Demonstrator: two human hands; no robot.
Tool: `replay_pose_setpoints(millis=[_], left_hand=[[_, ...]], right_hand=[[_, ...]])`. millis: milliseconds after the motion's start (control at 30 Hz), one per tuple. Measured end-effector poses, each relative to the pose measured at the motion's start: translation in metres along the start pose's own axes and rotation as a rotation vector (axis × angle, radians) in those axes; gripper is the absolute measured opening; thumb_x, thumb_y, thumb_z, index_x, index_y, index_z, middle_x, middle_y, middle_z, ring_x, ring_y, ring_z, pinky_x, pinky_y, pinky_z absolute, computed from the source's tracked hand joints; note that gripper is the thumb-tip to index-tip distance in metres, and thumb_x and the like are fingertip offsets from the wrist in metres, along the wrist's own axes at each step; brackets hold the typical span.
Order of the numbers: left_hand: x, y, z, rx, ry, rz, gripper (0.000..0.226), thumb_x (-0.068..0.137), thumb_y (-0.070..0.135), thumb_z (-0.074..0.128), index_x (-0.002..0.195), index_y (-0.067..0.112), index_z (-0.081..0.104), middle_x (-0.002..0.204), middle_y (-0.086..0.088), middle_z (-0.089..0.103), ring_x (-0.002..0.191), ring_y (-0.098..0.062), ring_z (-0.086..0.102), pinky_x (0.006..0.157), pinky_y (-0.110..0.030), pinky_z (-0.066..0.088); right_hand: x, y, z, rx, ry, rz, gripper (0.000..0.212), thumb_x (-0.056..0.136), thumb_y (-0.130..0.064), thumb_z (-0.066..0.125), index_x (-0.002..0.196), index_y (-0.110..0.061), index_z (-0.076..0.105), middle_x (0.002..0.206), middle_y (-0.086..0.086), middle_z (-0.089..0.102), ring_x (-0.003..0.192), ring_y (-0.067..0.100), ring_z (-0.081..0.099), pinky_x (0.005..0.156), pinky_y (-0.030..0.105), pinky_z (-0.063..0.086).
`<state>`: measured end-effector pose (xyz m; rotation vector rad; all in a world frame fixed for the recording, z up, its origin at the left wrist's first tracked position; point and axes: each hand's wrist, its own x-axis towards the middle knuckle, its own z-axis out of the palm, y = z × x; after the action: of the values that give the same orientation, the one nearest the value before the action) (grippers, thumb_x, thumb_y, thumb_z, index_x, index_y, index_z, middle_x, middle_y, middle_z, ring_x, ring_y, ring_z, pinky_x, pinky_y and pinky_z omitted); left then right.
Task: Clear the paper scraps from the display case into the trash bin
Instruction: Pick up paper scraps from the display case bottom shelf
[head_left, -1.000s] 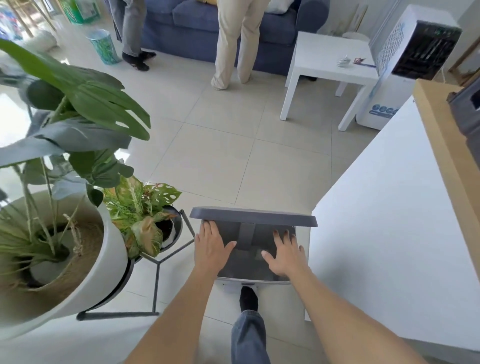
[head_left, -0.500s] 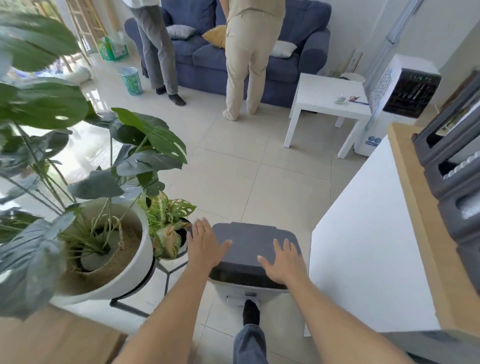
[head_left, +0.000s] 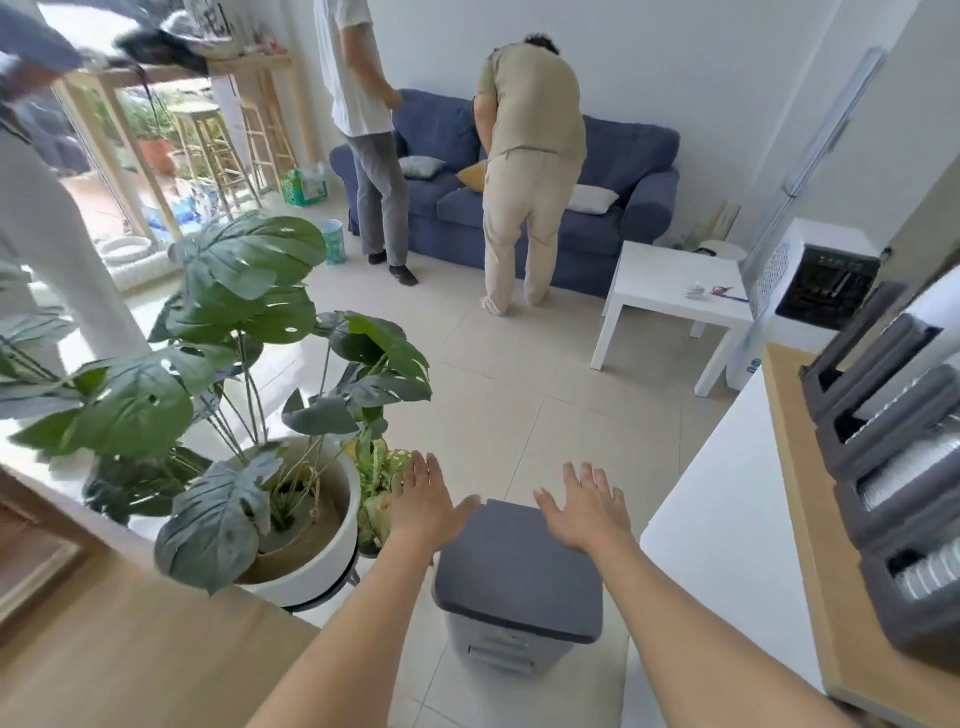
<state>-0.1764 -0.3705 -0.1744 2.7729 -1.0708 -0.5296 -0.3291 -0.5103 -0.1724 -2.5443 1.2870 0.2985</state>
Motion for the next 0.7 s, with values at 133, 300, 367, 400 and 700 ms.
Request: replay_pose_setpoints(millis=[133, 300, 367, 400, 700], left_hand=[[-0.02, -0.009, -0.017, -0.03, 0.027, -0.033, 0.084, 0.096, 0.057, 0.028, 0.151, -0.001, 0.002, 0.16, -0.017, 0.0, 0.149, -0.027, 0.0, 0.122, -0.039, 0.004], [-0.053, -0.027, -0.033, -0.053, 0.069, -0.125, 0.077, 0.098, 0.05, 0.026, 0.15, -0.002, 0.004, 0.16, -0.018, 0.006, 0.149, -0.03, 0.005, 0.122, -0.041, 0.008], [-0.073, -0.042, -0.038, -0.039, 0.068, -0.188, 0.075, 0.099, 0.049, 0.023, 0.151, -0.002, 0.001, 0.16, -0.019, 0.001, 0.149, -0.031, 0.001, 0.122, -0.042, 0.006], [-0.081, -0.05, -0.041, -0.032, 0.074, -0.217, 0.075, 0.099, 0.049, 0.021, 0.151, -0.002, -0.001, 0.16, -0.019, -0.002, 0.149, -0.031, -0.001, 0.123, -0.042, 0.005], [-0.186, -0.134, -0.054, -0.107, 0.248, -0.551, 0.076, 0.099, 0.05, 0.026, 0.151, 0.0, 0.003, 0.16, -0.018, 0.003, 0.149, -0.03, 0.002, 0.121, -0.04, 0.006]], right_hand=[[-0.01, -0.017, -0.016, -0.01, -0.003, -0.062, 0.071, 0.097, -0.058, 0.016, 0.154, -0.015, 0.009, 0.162, 0.009, 0.003, 0.15, 0.024, 0.0, 0.12, 0.046, 0.007], [-0.024, -0.054, -0.023, -0.039, -0.023, -0.203, 0.07, 0.098, -0.056, 0.014, 0.153, -0.013, 0.011, 0.162, 0.009, 0.005, 0.15, 0.024, 0.002, 0.12, 0.046, 0.007], [-0.033, -0.074, -0.021, -0.038, -0.039, -0.279, 0.07, 0.098, -0.057, 0.015, 0.153, -0.014, 0.01, 0.162, 0.009, 0.005, 0.15, 0.023, 0.001, 0.12, 0.045, 0.007], [-0.039, -0.084, -0.021, -0.041, -0.043, -0.31, 0.071, 0.098, -0.057, 0.016, 0.154, -0.014, 0.01, 0.162, 0.008, 0.004, 0.15, 0.023, 0.001, 0.121, 0.045, 0.007], [-0.096, -0.172, -0.01, -0.14, -0.02, -0.686, 0.071, 0.097, -0.056, 0.018, 0.152, -0.012, 0.015, 0.16, 0.01, 0.013, 0.148, 0.026, 0.009, 0.119, 0.048, 0.012]])
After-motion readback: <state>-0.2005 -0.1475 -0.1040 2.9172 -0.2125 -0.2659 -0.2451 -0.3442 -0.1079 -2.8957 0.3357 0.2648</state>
